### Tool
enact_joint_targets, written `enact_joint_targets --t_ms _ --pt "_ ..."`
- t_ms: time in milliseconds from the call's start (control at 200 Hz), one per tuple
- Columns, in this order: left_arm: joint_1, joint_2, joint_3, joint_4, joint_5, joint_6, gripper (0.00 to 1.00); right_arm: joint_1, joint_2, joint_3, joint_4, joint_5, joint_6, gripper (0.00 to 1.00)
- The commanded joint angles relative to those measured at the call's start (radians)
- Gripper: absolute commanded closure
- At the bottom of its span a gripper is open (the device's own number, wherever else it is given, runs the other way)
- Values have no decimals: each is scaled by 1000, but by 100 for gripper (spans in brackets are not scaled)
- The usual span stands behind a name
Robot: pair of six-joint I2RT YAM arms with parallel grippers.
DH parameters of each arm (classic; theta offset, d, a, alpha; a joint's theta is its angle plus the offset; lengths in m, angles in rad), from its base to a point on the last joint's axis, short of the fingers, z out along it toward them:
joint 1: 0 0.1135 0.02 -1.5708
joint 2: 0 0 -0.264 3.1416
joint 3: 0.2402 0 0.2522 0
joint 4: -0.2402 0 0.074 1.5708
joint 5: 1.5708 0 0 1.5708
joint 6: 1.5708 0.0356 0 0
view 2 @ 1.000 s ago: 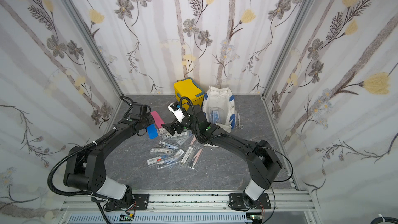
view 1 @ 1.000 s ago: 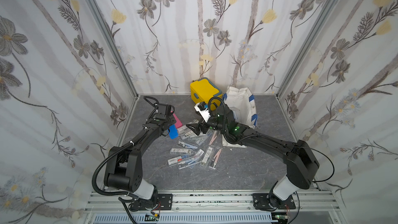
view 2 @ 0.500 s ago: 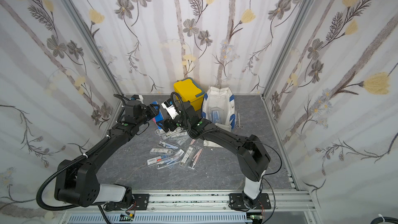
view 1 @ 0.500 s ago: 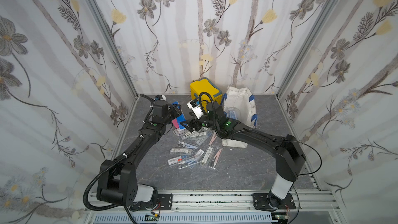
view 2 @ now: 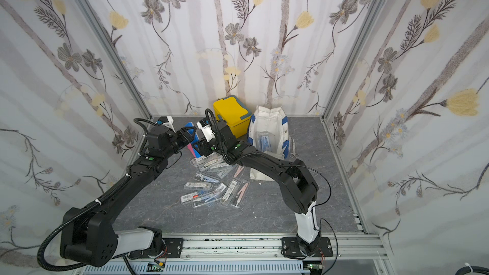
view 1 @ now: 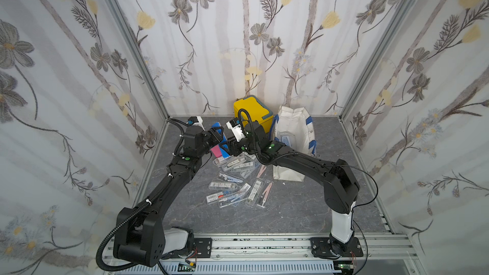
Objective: Put the compass set into the canvas bag
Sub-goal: Pick up the compass set at the center of the board.
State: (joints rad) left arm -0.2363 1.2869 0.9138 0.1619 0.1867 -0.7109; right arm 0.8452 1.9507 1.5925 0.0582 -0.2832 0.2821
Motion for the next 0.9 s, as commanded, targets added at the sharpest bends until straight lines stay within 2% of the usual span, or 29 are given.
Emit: enact_joint_targets --t_ms 0,110,250,465,520,585,640,894 --pt "1 -10 -7 47 -2 -13 51 2 12 16 25 -24 36 45" --pt "1 -12 -13 52 -7 -15 51 2 20 21 32 -35 45 49" --pt "0 -15 -19 61 -7 -15 51 2 27 21 46 -48 60 70" --pt "0 -24 -44 71 -13 -21 50 0 39 17 75 -73 90 77" --pt "1 -24 -48 70 -12 -26 42 0 40 17 80 -73 95 80" --pt "3 -24 -60 78 -15 -36 23 -3 40 17 80 -63 98 80" --pt "6 -24 -71 87 -16 -41 1 -4 39 18 78 -57 98 80" --pt "44 -129 -88 65 -27 -45 0 -18 8 17 25 18 65 80"
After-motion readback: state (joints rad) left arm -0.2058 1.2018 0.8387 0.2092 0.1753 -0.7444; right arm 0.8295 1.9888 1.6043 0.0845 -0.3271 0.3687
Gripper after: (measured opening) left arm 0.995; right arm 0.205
